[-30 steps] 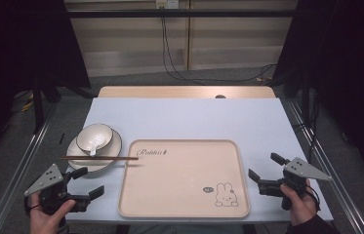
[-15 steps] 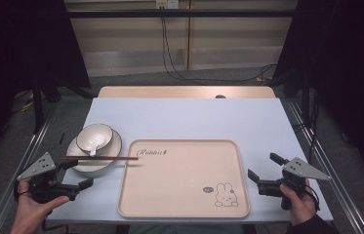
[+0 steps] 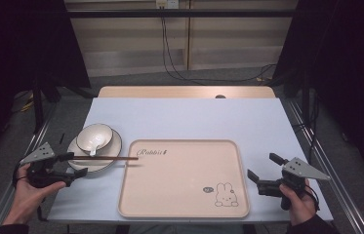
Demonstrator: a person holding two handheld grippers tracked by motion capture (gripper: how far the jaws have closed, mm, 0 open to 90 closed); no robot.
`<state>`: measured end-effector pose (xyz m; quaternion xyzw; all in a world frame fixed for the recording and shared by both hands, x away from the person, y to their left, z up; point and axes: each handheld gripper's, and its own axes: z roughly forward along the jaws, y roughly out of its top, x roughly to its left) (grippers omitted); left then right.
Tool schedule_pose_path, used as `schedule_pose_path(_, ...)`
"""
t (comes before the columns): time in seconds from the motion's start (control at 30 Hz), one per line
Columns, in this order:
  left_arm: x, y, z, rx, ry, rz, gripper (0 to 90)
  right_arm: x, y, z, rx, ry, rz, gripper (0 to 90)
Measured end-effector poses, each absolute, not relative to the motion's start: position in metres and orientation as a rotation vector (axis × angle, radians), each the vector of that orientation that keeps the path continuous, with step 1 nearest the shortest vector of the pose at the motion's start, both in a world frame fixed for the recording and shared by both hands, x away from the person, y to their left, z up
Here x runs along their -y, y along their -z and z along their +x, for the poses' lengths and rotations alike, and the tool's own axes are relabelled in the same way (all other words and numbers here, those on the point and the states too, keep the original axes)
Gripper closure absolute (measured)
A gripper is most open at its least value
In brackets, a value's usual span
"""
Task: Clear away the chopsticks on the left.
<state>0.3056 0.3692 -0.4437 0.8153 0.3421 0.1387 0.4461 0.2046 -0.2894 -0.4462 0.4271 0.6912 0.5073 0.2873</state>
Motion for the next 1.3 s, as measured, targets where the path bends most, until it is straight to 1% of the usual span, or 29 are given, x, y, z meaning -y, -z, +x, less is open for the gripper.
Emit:
schedule_pose_path(0.17, -0.366, 0.451, 0.313, -0.834, -0.357, 2.061, 9.4, 0.289, 0.446, 0.205, -1.849, -1.355, 1.138, 1.5)
schedule_pose_path(0.23, -0.363, 0.45, 0.314, -0.827, -0.387, 2.086, 11.3, 0.289, 0.447, 0.205, -1.846, -1.352, 1.144, 1.5)
schedule_pose_path(0.33, -0.358, 0.45, 0.315, -0.798, -0.405, 2.115, 18.6, 0.288, 0.447, 0.205, -1.843, -1.35, 1.145, 1.5)
schedule_pose_path(0.4, -0.356, 0.45, 0.317, -0.789, -0.404, 2.137, 25.6, 0.289, 0.447, 0.205, -1.849, -1.359, 1.137, 1.5)
schedule_pose_path(0.43, -0.354, 0.451, 0.318, -0.797, -0.409, 2.147, 32.2, 0.289, 0.446, 0.205, -1.849, -1.361, 1.131, 1.5)
schedule_pose_path(0.5, -0.355, 0.451, 0.32, -0.799, -0.395, 2.136, 33.9, 0.289, 0.446, 0.205, -1.848, -1.362, 1.136, 1.5)
schedule_pose_path(0.57, -0.358, 0.449, 0.322, -0.794, -0.39, 2.154, 39.9, 0.289, 0.446, 0.205, -1.85, -1.363, 1.134, 1.5)
schedule_pose_path(0.77, -0.358, 0.449, 0.324, -0.769, -0.401, 2.193, 47.9, 0.288, 0.447, 0.205, -1.847, -1.361, 1.133, 1.6)
schedule_pose_path(0.8, -0.357, 0.45, 0.325, -0.757, -0.393, 2.202, 47.9, 0.288, 0.447, 0.205, -1.847, -1.361, 1.133, 1.6)
schedule_pose_path(0.97, -0.353, 0.452, 0.326, -0.73, -0.386, 2.229, 56.0, 0.289, 0.447, 0.205, -1.853, -1.363, 1.132, 1.5)
schedule_pose_path(1.0, -0.352, 0.452, 0.326, -0.723, -0.386, 2.24, 56.0, 0.289, 0.447, 0.205, -1.853, -1.363, 1.132, 1.5)
schedule_pose_path(1.03, -0.35, 0.454, 0.326, -0.709, -0.385, 2.255, 58.5, 0.288, 0.447, 0.205, -1.844, -1.361, 1.137, 1.6)
schedule_pose_path(1.17, -0.348, 0.453, 0.327, -0.689, -0.384, 2.286, 59.9, 0.288, 0.447, 0.205, -1.846, -1.361, 1.137, 1.6)
schedule_pose_path(1.2, -0.347, 0.453, 0.328, -0.671, -0.368, 2.306, 62.8, 0.288, 0.447, 0.205, -1.845, -1.357, 1.136, 1.6)
schedule_pose_path(1.27, -0.346, 0.454, 0.329, -0.662, -0.367, 2.299, 63.2, 0.288, 0.447, 0.205, -1.846, -1.356, 1.137, 1.5)
schedule_pose_path(1.3, -0.343, 0.454, 0.329, -0.652, -0.358, 2.316, 66.8, 0.288, 0.447, 0.205, -1.846, -1.357, 1.137, 1.5)
